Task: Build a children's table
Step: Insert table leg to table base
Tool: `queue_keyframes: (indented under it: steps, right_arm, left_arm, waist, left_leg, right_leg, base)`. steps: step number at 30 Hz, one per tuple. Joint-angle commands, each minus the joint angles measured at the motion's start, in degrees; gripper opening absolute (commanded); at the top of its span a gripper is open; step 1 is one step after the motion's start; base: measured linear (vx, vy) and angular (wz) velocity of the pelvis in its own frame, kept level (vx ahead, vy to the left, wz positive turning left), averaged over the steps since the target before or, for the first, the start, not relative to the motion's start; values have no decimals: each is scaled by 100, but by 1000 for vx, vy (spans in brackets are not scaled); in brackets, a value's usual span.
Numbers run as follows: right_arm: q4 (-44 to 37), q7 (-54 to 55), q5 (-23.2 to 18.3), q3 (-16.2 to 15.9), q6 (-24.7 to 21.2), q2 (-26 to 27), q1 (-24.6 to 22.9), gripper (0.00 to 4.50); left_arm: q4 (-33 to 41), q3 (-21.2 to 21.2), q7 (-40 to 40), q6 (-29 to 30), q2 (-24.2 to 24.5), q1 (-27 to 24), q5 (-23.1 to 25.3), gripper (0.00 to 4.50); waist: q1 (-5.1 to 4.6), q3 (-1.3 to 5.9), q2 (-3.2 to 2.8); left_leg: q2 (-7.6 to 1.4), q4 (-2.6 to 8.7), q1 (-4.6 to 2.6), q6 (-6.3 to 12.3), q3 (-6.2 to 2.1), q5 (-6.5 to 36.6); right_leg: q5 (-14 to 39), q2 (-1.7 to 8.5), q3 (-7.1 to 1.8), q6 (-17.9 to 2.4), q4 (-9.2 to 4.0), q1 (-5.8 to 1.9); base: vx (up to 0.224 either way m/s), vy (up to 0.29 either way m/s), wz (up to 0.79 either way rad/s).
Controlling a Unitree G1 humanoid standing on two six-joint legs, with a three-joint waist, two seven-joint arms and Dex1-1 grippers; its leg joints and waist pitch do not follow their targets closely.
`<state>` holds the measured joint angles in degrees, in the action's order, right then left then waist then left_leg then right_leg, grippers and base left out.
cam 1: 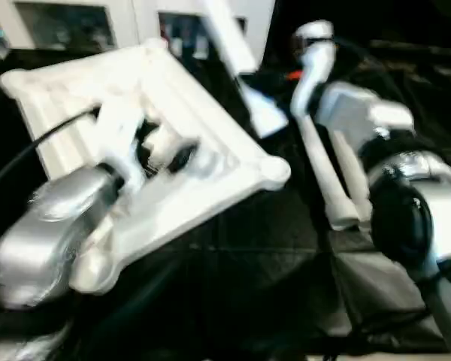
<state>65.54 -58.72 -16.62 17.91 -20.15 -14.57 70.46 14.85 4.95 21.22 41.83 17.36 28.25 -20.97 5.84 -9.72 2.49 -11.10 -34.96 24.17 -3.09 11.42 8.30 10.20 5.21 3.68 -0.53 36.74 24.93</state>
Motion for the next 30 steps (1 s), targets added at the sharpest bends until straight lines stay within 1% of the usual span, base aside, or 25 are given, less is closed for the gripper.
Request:
queue_keyframes:
  steps: [1, 2, 3, 4, 5, 6, 7, 8, 9, 10, 11, 12, 13, 14, 15, 17, 20, 21, 22, 23, 24, 27, 28, 29, 30]
  right_arm:
    - [-652, -579, -420, 160, -421, -84, -359, 182]
    - [-1053, -761, -633, 200, -706, -89, -656, 182]
    - [-1492, -916, -855, 232, -992, -87, -987, 182]
    - [-1816, -991, -1002, 236, -1178, -76, -1241, 182]
    - [-2003, -1028, -1092, 224, -1270, -69, -1391, 182]
    - [-2440, -1081, -1235, 148, -1430, -51, -1724, 182]
    - [-2535, -1093, -1265, 130, -1463, -47, -1796, 181]
    - [-2962, -1090, -1445, 90, -1670, -25, -2081, 181]
    - [-3189, -1088, -1545, 78, -1768, -11, -2232, 181]
    - [-3420, -1082, -1640, 87, -1888, 6, -2377, 181]
    - [-3640, -1110, -1728, 70, -2038, 1, -2535, 181]
    - [-3696, -1119, -1747, 66, -2073, -2, -2573, 181]
    - [-4089, -1172, -1873, 37, -2327, -23, -2836, 181]
    - [-4289, -1126, -1934, 32, -2451, -24, -2958, 181]
    - [-4411, -1076, -1967, 35, -2520, -19, -3031, 181]
    - [-4600, -966, -2034, 35, -2611, -3, -3147, 181]
    - [-4749, -888, -2099, 10, -2670, 23, -3233, 181]
    - [-4966, -755, -2207, -31, -2755, 63, -3347, 181]
    - [-5023, -718, -2235, -41, -2777, 74, -3377, 181]
    - [-5123, -665, -2266, -57, -2817, 96, -3437, 181]
    - [-5168, -642, -2279, -64, -2834, 108, -3465, 181]
    - [-5330, -555, -2347, -86, -2918, 141, -3557, 181]
    - [-5368, -535, -2362, -94, -2936, 151, -3579, 181]
    - [-5405, -517, -2376, -105, -2958, 163, -3602, 181]
    - [-5453, -478, -2406, -127, -2981, 173, -3630, 181]
  left_arm:
    - [-226, 254, -84, 106, -329, 247, -508, 450]
    - [-383, 463, -133, 197, -597, 413, -836, 450]
    - [-544, 678, -172, 306, -864, 578, -1203, 450]
    - [-668, 828, -179, 396, -1044, 690, -1492, 450]
    - [-756, 903, -180, 435, -1135, 757, -1662, 450]
    - [-879, 990, -127, 532, -1285, 853, -1974, 450]
    - [-907, 1007, -114, 552, -1316, 874, -2040, 450]
    - [-1036, 1050, -88, 636, -1461, 958, -2236, 450]
    - [-1109, 1058, -71, 653, -1543, 1003, -2307, 450]
    - [-1195, 1075, -62, 656, -1634, 1057, -2342, 450]
    - [-1319, 1116, -77, 690, -1752, 1125, -2423, 450]
    - [-1344, 1122, -76, 703, -1773, 1139, -2435, 450]
    - [-1515, 1141, -51, 793, -1902, 1233, -2517, 450]
    - [-1581, 1103, -26, 843, -1940, 1264, -2544, 450]
    - [-1626, 1066, -16, 878, -1972, 1281, -2561, 450]
    - [-1709, 1040, -46, 916, -2065, 1318, -2712, 450]
    - [-1754, 1024, -57, 931, -2131, 1355, -2812, 450]
    - [-1791, 1053, -53, 956, -2193, 1416, -2926, 450]
    - [-1799, 1066, -53, 963, -2209, 1432, -2961, 450]
    - [-1777, 1050, 17, 983, -2196, 1445, -2988, 450]
    - [-1761, 1035, 61, 988, -2185, 1446, -2993, 450]
    - [-1753, 1018, 144, 1028, -2159, 1441, -3040, 450]
    - [-1756, 1013, 159, 1044, -2150, 1433, -3066, 450]
    - [-1757, 1003, 184, 1073, -2134, 1418, -3099, 431]
    - [-1746, 973, 223, 1095, -2104, 1397, -3115, 431]
  waist:
    - [19, 774, -174]
    - [67, 799, -185]
    - [82, 820, -206]
    - [104, 799, -193]
    - [109, 803, -149]
    - [112, 802, -171]
    - [124, 795, -154]
    - [113, 796, -157]
    - [131, 798, -159]
    - [140, 803, -175]
    - [123, 795, -167]
    - [125, 807, -162]
    - [111, 793, -159]
    - [133, 805, -181]
    - [127, 809, -179]
    - [120, 828, -170]
    - [116, 852, -186]
    - [120, 868, -195]
    - [125, 871, -198]
    - [132, 897, -195]
    - [132, 900, -202]
    - [125, 920, -196]
    - [127, 934, -208]
    - [130, 953, -214]
    - [131, 965, -223]
  left_leg:
    - [-183, 314, -184, 363, -76, 641]
    - [-188, 304, -200, 393, -76, 692]
    - [-205, 291, -196, 388, -98, 725]
    - [-170, 294, -174, 361, -90, 822]
    - [-183, 318, -181, 327, -105, 1070]
    - [-169, 311, -176, 294, -107, 1113]
    - [-161, 315, -190, 291, -94, 1159]
    - [-164, 324, -172, 217, -113, 1225]
    - [-165, 318, -197, 218, -102, 1225]
    - [-185, 315, -220, 199, -112, 1287]
    - [-174, 331, -197, 184, -119, 1285]
    - [-175, 332, -204, 157, -129, 1322]
    - [-159, 343, -194, 152, -127, 1315]
    - [-174, 344, -210, 127, -144, 1368]
    - [-170, 348, -219, 125, -139, 1397]
    - [-162, 359, -189, 60, -155, 1374]
    - [-162, 360, -191, 46, -158, 1364]
    - [-168, 357, -196, 45, -164, 1362]
    - [-167, 356, -209, 49, -157, 1379]
    - [-172, 354, -207, 58, -156, 1346]
    - [-175, 356, -204, 62, -158, 1320]
    - [-172, 362, -197, 64, -151, 1246]
    - [-176, 365, -205, 60, -150, 1251]
    - [-178, 359, -214, 53, -147, 1268]
    - [-177, 362, -221, 52, -145, 1299]
  right_leg:
    - [-719, 245, -247, -1998, -221, -444]
    - [-723, 262, -249, -2047, -230, -454]
    - [-683, 278, -242, -2083, -206, -447]
    - [-519, 267, -244, -2047, -235, -466]
    - [22, 286, -219, -1964, -307, -454]
    - [230, 290, -219, -1900, -316, -458]
    - [426, 296, -228, -1802, -366, -455]
    - [1037, 317, -219, -1579, -416, -457]
    - [1161, 312, -232, -1486, -450, -432]
    - [1295, 328, -235, -1459, -456, -399]
    - [1486, 308, -222, -1339, -484, -409]
    - [1650, 318, -219, -1247, -506, -391]
    - [1738, 302, -214, -1183, -527, -399]
    - [1901, 320, -219, -1084, -545, -377]
    - [1975, 311, -214, -1029, -575, -366]
    - [2060, 319, -196, -933, -575, -387]
    - [2055, 315, -187, -867, -592, -377]
    - [2046, 318, -183, -879, -580, -379]
    - [2063, 309, -181, -877, -599, -367]
    - [1974, 315, -179, -900, -594, -374]
    - [1924, 310, -178, -904, -587, -369]
    - [1778, 307, -174, -931, -578, -378]
    - [1736, 307, -175, -945, -570, -375]
    - [1685, 306, -177, -953, -563, -374]
    - [1655, 305, -177, -959, -567, -368]
  base:
    - [0, 0, 0]
    - [0, 0, 0]
    - [0, 0, 0]
    - [0, 0, 0]
    - [0, 0, 0]
    - [0, 0, 0]
    - [0, 0, 0]
    - [0, 0, 0]
    - [0, 0, 0]
    - [0, 0, 0]
    - [0, 0, 0]
    - [0, 0, 0]
    - [0, 0, 0]
    - [0, 0, 0]
    - [0, 0, 0]
    - [0, 0, 0]
    - [0, 0, 0]
    - [0, 0, 0]
    - [0, 0, 0]
    - [0, 0, 0]
    - [0, 0, 0]
    - [0, 0, 0]
    - [0, 0, 0]
    - [0, 0, 0]
    - [0, 0, 0]
